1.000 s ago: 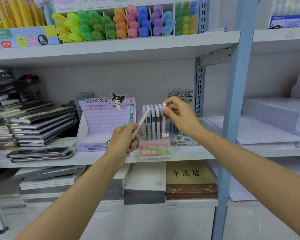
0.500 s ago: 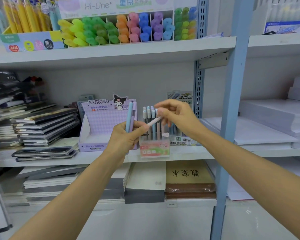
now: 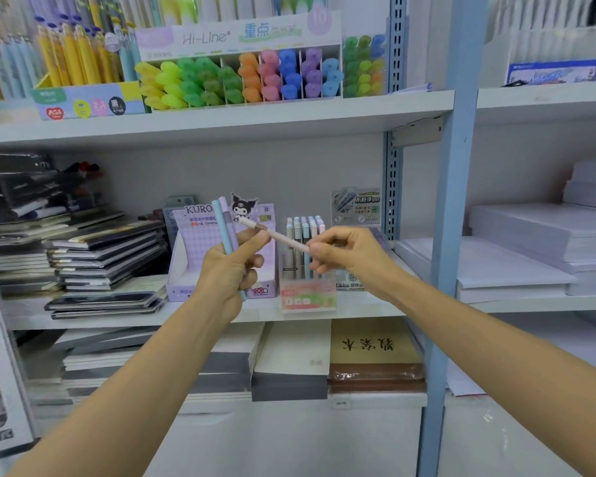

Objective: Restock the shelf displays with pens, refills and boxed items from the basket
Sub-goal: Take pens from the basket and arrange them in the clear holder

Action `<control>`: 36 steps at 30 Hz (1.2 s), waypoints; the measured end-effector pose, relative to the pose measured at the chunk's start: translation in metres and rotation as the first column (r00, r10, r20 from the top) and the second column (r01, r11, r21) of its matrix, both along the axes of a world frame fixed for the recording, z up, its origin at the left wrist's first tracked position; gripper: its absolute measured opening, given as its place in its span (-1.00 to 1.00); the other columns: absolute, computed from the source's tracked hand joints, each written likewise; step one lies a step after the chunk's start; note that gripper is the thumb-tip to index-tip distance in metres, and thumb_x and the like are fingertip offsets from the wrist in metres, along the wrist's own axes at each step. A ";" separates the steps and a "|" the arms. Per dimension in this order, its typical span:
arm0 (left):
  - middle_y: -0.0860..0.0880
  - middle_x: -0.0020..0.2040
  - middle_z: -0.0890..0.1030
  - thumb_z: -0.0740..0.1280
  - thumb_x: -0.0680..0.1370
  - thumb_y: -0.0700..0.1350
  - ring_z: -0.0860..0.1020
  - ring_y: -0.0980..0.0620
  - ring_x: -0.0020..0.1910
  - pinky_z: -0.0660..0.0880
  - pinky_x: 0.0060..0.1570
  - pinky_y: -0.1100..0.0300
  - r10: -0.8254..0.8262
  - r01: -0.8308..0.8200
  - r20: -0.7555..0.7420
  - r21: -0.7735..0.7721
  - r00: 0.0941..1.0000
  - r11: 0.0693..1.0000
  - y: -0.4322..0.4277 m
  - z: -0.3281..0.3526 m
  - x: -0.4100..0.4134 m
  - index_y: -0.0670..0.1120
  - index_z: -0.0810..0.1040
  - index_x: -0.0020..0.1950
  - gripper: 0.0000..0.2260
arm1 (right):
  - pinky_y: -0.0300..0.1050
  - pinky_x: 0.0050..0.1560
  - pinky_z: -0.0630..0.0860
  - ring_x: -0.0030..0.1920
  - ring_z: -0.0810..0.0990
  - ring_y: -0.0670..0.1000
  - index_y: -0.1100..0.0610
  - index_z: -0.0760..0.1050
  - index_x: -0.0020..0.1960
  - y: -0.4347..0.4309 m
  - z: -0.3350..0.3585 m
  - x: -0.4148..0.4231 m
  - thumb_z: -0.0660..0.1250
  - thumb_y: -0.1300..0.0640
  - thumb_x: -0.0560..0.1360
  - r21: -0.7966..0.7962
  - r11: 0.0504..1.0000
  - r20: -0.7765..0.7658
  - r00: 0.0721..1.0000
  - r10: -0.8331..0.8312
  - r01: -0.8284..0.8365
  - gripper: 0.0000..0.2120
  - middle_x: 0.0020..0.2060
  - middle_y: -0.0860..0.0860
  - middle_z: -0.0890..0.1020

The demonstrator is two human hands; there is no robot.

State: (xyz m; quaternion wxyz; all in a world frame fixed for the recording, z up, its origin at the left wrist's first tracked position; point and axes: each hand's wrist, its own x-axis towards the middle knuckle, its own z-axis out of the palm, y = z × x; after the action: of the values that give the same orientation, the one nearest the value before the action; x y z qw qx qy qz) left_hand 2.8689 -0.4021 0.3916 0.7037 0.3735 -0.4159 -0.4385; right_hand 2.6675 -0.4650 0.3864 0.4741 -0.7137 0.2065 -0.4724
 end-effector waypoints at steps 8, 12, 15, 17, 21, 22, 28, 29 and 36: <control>-0.01 -0.39 0.64 0.47 0.48 -0.14 0.39 0.16 -0.62 0.27 -0.63 0.38 0.064 -0.040 0.381 -0.073 0.923 0.997 0.015 -0.001 -0.009 -0.11 0.63 -0.05 -0.90 | -0.16 -0.01 0.59 0.02 0.65 -0.04 0.04 0.58 0.20 0.013 0.017 0.023 0.35 0.06 0.55 -0.272 0.955 -0.094 0.984 -0.150 0.120 -0.77 0.04 0.00 0.67; 0.04 -0.44 0.62 0.44 0.51 -0.15 0.38 0.17 -0.64 0.27 -0.63 0.39 0.075 -0.027 0.447 -0.112 0.891 0.993 0.017 0.001 -0.015 -0.11 0.60 -0.09 -0.95 | 0.02 0.08 0.59 0.01 0.65 0.09 0.10 0.61 0.07 0.020 0.026 0.034 0.33 0.14 0.56 -0.310 0.949 -0.138 0.985 -0.105 0.058 -0.88 -0.04 0.06 0.68; 0.08 -0.33 0.62 0.34 0.57 -0.05 0.41 0.14 -0.58 0.22 -0.63 0.34 0.076 -0.068 0.406 -0.033 0.911 0.997 0.014 0.005 -0.009 -0.08 0.51 -0.03 -0.89 | -0.12 -0.16 0.57 -0.16 0.65 0.01 0.16 0.55 0.03 0.019 0.036 0.033 0.27 0.16 0.59 -0.292 0.945 0.008 0.988 -0.153 0.148 -0.89 -0.17 0.04 0.68; 0.00 -0.22 0.60 0.23 0.59 -0.08 0.41 0.10 -0.52 0.19 -0.63 0.31 0.049 -0.066 0.319 0.042 0.947 0.997 0.010 0.005 -0.001 -0.09 0.51 -0.05 -0.88 | -0.17 -0.25 0.54 -0.20 0.65 0.00 0.18 0.53 0.03 0.014 0.045 0.026 0.26 0.17 0.60 -0.244 0.936 0.170 0.961 -0.218 0.255 -0.90 -0.20 0.07 0.68; -0.03 -0.31 0.53 0.15 0.63 -0.15 0.35 0.05 -0.47 0.22 -0.53 0.24 0.019 -0.036 0.342 0.043 0.940 0.998 0.007 -0.005 0.011 -0.11 0.54 -0.10 -0.79 | -0.30 -0.30 0.52 -0.22 0.67 0.00 0.22 0.52 0.03 -0.002 0.048 0.020 0.27 0.18 0.60 -0.238 0.882 0.230 0.906 -0.355 0.407 -0.89 -0.17 0.18 0.68; -0.03 -0.34 0.53 0.15 0.64 -0.13 0.39 0.04 -0.47 0.29 -0.52 0.22 0.007 -0.019 0.361 0.029 0.933 0.999 0.008 -0.008 0.013 -0.10 0.54 -0.08 -0.79 | -0.34 -0.30 0.50 -0.22 0.66 0.01 0.23 0.53 0.02 -0.006 0.045 0.022 0.27 0.20 0.60 -0.255 0.875 0.186 0.909 -0.373 0.412 -0.89 -0.16 0.21 0.67; 0.01 -0.44 0.50 0.13 0.67 0.02 0.51 0.01 -0.48 0.47 -0.46 0.25 -0.034 0.043 0.463 -0.008 0.886 0.999 0.009 -0.017 0.020 -0.04 0.51 0.02 -0.78 | -0.42 -0.32 0.45 -0.31 0.62 -0.15 0.26 0.56 -0.03 -0.015 0.016 0.041 0.29 0.22 0.59 -0.334 0.863 -0.025 0.911 -0.411 0.380 -0.88 -0.24 0.10 0.67; 0.02 -0.45 0.45 0.13 0.67 0.03 0.46 0.02 -0.50 0.43 -0.48 0.25 -0.046 0.055 0.465 -0.006 0.884 0.998 0.007 -0.019 0.021 -0.04 0.52 0.03 -0.77 | -0.43 -0.32 0.45 -0.32 0.61 -0.18 0.26 0.57 -0.02 -0.016 0.015 0.043 0.28 0.21 0.59 -0.350 0.861 -0.055 0.909 -0.413 0.370 -0.87 -0.25 0.08 0.67; 0.06 -0.43 0.31 0.20 0.65 0.01 0.24 0.08 -0.54 0.22 -0.53 0.26 -0.115 0.118 0.397 0.019 0.911 0.993 -0.002 -0.026 0.021 -0.09 0.54 0.05 -0.79 | -0.06 -0.16 0.62 -0.20 0.66 0.10 0.19 0.53 0.05 -0.018 0.022 0.045 0.28 0.18 0.59 -0.434 0.843 -0.217 0.871 -0.440 0.317 -0.90 -0.21 0.11 0.69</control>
State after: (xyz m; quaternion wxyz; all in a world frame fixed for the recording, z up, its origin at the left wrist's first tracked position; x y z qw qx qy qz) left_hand 2.8899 -0.4037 0.3658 0.5784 0.4273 -0.5726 -0.3937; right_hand 2.7128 -0.4825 0.4086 0.1825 -0.8016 0.3195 -0.4713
